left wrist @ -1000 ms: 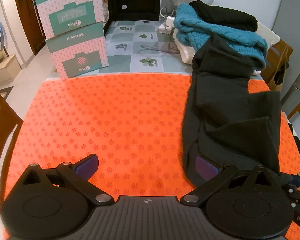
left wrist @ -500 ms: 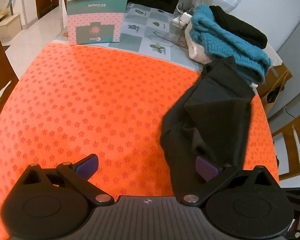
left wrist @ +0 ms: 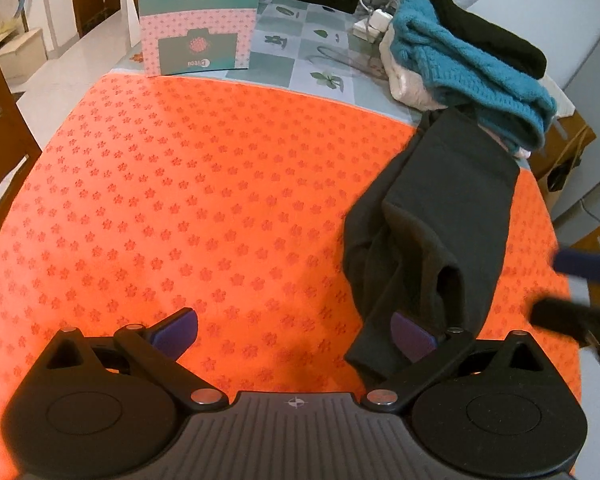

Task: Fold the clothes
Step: 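Pull the black garment off the stack and drape it onto the orange cloth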

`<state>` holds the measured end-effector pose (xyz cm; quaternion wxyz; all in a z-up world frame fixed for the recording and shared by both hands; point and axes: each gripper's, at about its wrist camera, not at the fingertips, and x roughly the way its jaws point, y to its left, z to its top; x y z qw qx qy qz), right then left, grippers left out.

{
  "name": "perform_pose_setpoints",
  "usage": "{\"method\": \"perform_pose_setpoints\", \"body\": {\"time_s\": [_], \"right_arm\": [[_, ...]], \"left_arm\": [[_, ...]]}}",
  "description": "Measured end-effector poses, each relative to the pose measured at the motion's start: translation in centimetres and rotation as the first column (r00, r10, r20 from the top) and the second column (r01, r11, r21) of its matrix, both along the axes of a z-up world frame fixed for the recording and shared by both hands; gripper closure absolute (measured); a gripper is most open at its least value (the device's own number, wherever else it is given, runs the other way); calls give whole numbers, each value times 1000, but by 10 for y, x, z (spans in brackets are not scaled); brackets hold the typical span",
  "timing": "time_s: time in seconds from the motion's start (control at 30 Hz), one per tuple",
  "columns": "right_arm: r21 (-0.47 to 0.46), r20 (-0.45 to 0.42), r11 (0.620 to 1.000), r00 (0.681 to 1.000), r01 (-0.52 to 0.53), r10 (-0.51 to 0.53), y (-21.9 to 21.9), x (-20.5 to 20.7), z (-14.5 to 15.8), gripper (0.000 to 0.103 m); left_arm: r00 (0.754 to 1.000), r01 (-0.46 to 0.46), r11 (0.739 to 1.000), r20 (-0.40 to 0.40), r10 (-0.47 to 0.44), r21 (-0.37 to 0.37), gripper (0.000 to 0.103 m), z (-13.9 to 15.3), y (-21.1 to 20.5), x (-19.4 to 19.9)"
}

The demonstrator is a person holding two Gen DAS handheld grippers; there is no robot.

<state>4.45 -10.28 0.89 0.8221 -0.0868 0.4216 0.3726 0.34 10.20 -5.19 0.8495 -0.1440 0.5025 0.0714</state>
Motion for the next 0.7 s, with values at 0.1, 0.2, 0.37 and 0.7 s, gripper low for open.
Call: {"method": "perform_pose_setpoints", "body": {"time_s": [0.1,0.2,0.37,0.7], "right_arm": [[8,-43,1000,999,20,-19,20,20,-15,39],[12,-76,1000,997,15,-14,41,30,-27,38],[-56,-93,998,996,-10,5,74,40,-51,34],[-99,-25,991,995,89,-92,30,30,-52,90]], "left_arm": [[1000,8,999,2,-9,37,1,0,2,-4],[1000,6,998,4,-6,65,1,1,7,-9],[1000,-15,998,2,15,68,1,-2,19,-17],[1000,17,998,21,-18,60,5,-6,17,-15]]}}
